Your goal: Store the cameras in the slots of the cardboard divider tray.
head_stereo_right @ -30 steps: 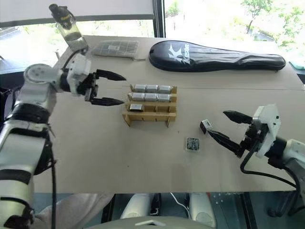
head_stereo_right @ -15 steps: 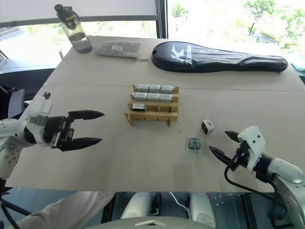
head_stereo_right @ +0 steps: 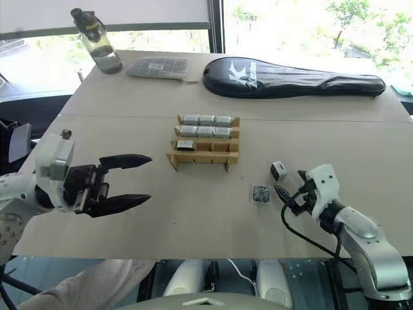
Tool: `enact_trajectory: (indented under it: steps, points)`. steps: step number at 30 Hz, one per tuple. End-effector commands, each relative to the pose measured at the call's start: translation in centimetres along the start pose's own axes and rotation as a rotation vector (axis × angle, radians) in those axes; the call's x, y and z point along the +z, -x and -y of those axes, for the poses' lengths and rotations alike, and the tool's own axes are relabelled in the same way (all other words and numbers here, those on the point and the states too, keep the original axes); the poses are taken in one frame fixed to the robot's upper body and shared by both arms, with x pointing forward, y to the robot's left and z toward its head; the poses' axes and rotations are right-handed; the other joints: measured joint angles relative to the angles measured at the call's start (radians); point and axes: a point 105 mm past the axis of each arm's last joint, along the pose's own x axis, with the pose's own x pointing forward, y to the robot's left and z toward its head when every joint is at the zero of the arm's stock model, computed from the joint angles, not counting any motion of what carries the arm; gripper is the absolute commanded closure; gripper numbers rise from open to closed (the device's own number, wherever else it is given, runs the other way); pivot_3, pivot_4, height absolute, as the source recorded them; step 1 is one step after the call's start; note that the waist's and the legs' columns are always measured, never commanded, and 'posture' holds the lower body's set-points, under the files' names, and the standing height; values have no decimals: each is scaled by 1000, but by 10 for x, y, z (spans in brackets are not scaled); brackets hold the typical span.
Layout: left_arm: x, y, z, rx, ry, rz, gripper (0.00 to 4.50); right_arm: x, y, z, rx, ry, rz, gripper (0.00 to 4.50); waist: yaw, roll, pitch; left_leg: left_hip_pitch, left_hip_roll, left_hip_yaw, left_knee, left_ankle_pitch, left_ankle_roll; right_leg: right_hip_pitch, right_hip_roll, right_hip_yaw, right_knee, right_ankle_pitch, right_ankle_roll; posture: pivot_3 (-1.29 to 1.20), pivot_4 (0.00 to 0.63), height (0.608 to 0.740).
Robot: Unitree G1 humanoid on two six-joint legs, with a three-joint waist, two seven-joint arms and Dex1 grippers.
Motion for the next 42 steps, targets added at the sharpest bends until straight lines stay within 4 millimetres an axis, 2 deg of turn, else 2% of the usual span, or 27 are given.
enact_trajectory:
  steps: [1,4,6,8,11,13,20,25,27,30,34,38,40,42]
  points:
    - [13,-2,4,-19,-49,21,56,12,-9,-14,4,2,56,0,0,0,0,0,0,0,0,0,0,0,0,0,0,0,0,0,150,740]
    - [14,0,3,-23,-51,22,56,13,-15,-16,-18,-12,70,0,0,1,0,0,0,-1,0,0,0,0,0,0,0,0,0,0,150,740]
    - [15,1,2,-23,-55,20,0,11,-18,-14,-38,-11,63,542,1,1,0,0,0,-1,0,0,0,0,0,0,0,0,0,0,150,740]
    - [15,0,2,-27,-59,14,0,11,-20,-11,-48,7,56,1346,1,1,0,0,0,0,0,0,0,0,0,0,0,0,0,0,150,740]
    - [15,-1,1,-33,-66,9,0,14,-22,-7,-52,16,60,2997,0,1,0,0,0,0,0,0,0,0,0,0,0,0,0,0,150,740]
    - [16,-1,0,-35,-71,7,0,15,-22,-6,-53,24,59,3789,0,1,0,0,0,0,0,0,0,0,0,0,0,0,0,0,150,740]
    - [17,-2,-3,-37,-87,4,0,16,-22,-1,-69,28,64,3802,0,1,0,0,0,0,-1,0,0,0,0,0,0,0,0,0,150,740]
    - [21,-1,-4,-39,-92,5,0,36,-24,-10,31,90,129,3802,0,1,1,0,0,0,0,0,0,0,0,0,0,0,0,0,150,740]
    - [21,1,-7,-33,-97,-4,0,48,-29,-19,148,165,139,3802,-1,2,1,0,0,0,-1,0,0,0,0,0,0,0,0,0,150,740]
    - [21,4,-11,-29,-106,-12,0,75,-38,-42,437,312,176,3802,-15,3,2,0,0,1,0,0,0,-1,1,0,0,0,0,0,150,740]
    - [24,9,-20,17,-142,1,0,95,-59,-54,645,416,169,3802,-22,2,2,-1,1,-1,-1,0,0,-2,4,-1,0,1,1,0,150,740]
    - [26,22,-35,134,-201,-23,0,115,-93,-75,814,553,195,3802,-27,3,2,-3,1,0,-1,0,0,-5,4,0,0,2,3,0,150,740]
    - [23,28,-42,213,-218,-41,0,116,-108,-81,869,639,186,3802,-29,3,2,-5,1,1,-1,0,0,-7,4,2,0,3,3,0,150,740]
    - [12,36,-44,269,-202,-111,0,119,-123,-84,901,697,180,3802,-30,3,2,-6,1,1,-2,0,0,-8,4,1,0,3,3,0,150,740]
